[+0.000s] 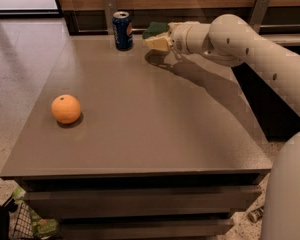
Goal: Move sponge near pepsi can
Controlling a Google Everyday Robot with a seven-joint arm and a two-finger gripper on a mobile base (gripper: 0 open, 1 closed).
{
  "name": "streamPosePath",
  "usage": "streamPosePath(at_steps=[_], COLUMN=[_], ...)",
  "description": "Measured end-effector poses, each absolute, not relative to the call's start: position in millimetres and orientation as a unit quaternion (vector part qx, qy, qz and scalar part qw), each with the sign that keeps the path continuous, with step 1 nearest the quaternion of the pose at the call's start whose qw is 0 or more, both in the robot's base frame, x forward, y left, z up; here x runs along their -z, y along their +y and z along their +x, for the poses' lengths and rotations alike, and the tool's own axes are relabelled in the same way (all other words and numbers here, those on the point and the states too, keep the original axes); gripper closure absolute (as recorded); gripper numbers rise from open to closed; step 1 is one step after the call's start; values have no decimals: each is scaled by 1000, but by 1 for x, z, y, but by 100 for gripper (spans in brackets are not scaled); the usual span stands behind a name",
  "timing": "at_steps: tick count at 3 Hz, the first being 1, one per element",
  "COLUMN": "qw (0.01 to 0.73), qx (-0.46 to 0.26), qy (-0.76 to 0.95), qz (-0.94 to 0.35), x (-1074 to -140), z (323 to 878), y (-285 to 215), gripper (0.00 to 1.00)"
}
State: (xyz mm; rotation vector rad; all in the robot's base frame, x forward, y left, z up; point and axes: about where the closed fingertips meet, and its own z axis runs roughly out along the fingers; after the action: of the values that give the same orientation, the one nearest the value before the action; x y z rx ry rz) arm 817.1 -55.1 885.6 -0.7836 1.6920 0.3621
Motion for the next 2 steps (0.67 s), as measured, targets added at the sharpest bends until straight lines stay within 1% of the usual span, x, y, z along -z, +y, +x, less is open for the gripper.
streamPosePath(at_steps=[2], qw=[580], qx=[-157], qy=[725], qz=[-336], x=[-884], z=[817], y=[-51], gripper=[54])
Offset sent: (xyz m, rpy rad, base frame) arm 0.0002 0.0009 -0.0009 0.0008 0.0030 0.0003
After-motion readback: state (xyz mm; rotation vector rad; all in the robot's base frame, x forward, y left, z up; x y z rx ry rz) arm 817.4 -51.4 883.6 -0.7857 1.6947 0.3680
